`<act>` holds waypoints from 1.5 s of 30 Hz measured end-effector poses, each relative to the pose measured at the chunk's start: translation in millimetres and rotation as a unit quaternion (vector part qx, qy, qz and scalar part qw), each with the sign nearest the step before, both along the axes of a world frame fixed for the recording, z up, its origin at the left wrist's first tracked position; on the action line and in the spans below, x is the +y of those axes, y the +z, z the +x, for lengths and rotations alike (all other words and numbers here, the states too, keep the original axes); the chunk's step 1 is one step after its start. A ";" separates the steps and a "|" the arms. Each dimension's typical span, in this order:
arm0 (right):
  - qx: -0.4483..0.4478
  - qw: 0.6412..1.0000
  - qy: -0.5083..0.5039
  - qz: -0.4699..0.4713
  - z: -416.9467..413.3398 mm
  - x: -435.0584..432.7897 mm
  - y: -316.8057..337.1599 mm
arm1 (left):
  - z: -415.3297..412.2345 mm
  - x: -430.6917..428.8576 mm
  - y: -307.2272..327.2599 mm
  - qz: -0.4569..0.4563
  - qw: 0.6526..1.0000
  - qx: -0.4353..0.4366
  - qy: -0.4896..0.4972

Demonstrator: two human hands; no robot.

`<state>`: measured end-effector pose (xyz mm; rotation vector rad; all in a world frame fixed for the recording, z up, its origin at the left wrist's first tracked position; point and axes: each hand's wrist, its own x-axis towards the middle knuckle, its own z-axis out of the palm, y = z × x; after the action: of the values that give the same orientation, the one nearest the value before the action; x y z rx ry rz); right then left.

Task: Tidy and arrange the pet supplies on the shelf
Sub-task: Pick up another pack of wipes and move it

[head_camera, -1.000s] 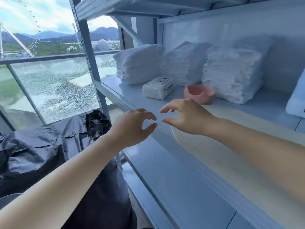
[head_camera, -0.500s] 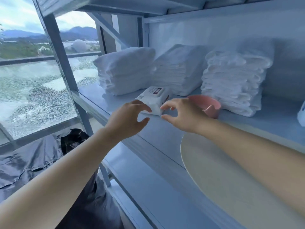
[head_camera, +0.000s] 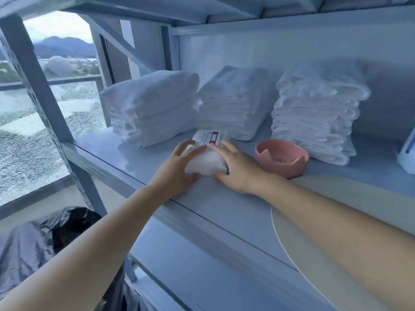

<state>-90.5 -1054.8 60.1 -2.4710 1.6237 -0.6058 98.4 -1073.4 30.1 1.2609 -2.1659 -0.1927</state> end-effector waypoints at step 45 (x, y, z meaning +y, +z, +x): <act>-0.159 0.980 -0.086 -0.085 -9.2 76.8 -16.1 | -13.4 36.4 -1.0 -0.191 0.968 0.015 -0.160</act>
<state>-99.8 -978.0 44.0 -2.2052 1.7253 -1.1406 85.0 -1037.0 29.1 0.6880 -2.2339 0.0744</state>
